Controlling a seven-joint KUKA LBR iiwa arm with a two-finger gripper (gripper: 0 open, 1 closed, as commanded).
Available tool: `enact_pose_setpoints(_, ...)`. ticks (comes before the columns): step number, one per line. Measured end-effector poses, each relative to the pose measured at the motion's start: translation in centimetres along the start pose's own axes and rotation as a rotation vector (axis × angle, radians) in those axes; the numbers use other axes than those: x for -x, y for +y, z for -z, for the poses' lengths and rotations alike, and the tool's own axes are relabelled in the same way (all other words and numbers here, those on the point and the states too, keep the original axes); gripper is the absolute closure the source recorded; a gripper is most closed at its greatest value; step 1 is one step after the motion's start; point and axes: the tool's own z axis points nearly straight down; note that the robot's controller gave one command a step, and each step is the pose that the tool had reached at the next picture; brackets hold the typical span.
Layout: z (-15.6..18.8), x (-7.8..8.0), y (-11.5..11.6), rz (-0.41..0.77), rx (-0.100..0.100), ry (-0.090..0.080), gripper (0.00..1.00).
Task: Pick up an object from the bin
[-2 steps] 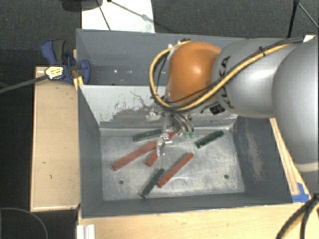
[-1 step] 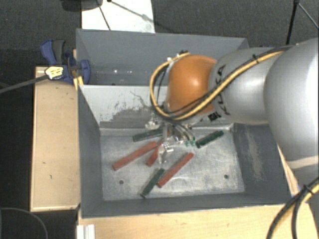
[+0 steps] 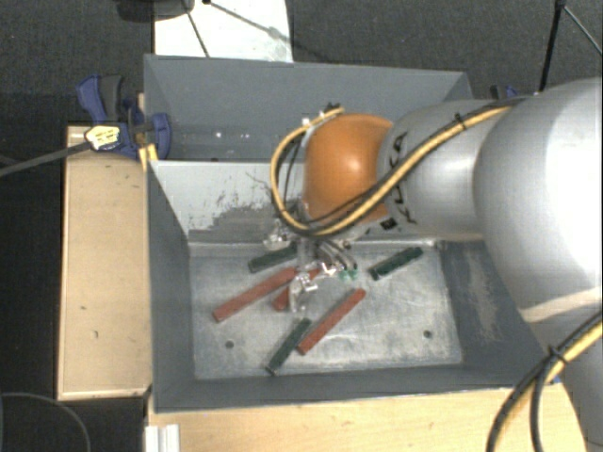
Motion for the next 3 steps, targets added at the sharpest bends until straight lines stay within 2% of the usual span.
enact_pose_setpoints(1,0.14,-1.47,-0.31,-0.078,0.003,-0.004,1.0)
enact_pose_setpoints(3,0.3,-1.52,-0.3,-0.078,0.003,-0.001,1.0)
